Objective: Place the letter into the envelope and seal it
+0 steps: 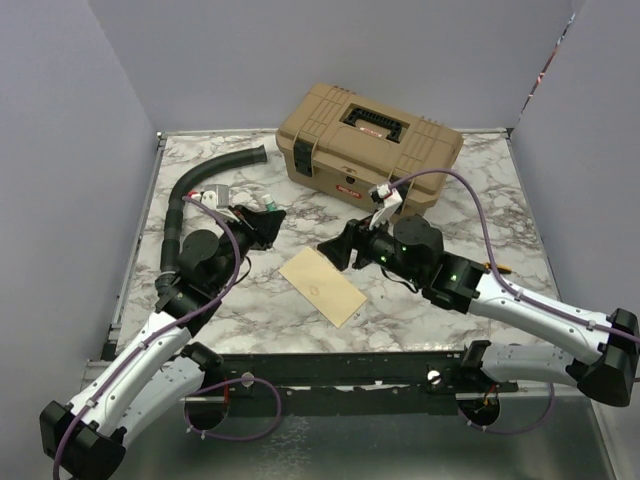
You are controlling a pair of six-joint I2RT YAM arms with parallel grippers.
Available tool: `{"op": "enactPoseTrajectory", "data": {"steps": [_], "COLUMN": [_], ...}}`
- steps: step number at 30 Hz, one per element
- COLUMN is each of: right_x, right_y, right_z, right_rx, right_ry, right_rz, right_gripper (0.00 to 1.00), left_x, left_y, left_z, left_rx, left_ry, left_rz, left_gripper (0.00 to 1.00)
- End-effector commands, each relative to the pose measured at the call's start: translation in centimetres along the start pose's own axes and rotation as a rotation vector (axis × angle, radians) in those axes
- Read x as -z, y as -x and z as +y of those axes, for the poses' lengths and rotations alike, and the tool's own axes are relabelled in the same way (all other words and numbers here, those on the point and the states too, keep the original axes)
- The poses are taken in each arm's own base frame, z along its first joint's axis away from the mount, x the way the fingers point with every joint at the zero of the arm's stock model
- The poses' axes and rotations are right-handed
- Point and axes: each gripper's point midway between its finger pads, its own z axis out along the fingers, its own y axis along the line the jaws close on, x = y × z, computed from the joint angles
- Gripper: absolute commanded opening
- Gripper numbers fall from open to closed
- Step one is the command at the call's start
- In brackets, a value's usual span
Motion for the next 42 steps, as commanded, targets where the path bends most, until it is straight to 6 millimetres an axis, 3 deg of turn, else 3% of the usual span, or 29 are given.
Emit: {"op": "enactPoseTrajectory", "data": {"steps": [1,7,14,21,26,34,39,42], "right_x": [4.0,8.1,7.6,6.2,5.8,5.6,5.1,5.0], "right_y": [-5.4,-8.3,-11.7,-14.7,-15.8,-15.7,-15.5,-15.2], "right_z": [-11.8,-20.4,-25.9,-28.3,-28.8,-29.4,-29.7,-29.8], "right_rx": [-0.063,-0.072,-0.192,-0.206,-0.21,-0.176,-0.153,-0.141], "right_ry": [-0.588,-1.004,-1.07,-1.112,-1.116,-1.127,-1.104,-1.104], "right_rz": [0.129,0.221,0.309,0.387,0.406,0.411,0.403,0.396], "right_gripper": [0.66,0.7,0.71,0.63,0.54,0.5,0.37,0.35], "left_x": [1.4,1.2,1.3,1.0,1.3,1.2,1.2,1.2], "left_y": [-0.7,-2.4,-2.7,-2.9,-2.5,-2.4,-2.4,-2.5], "left_z": [5.6,4.7,3.8,4.1,3.9,4.0,4.0,4.0], "left_rx": [-0.114,-0.142,-0.146,-0.132,-0.138,-0.139,-0.133,-0.127], "left_ry": [0.239,0.161,0.101,0.113,0.109,0.115,0.116,0.115], "left_rz": [-0.019,0.058,0.066,0.062,0.045,0.04,0.039,0.043], "left_gripper": [0.0,0.0,0.0,0.0,0.0,0.0,0.0,0.0]}}
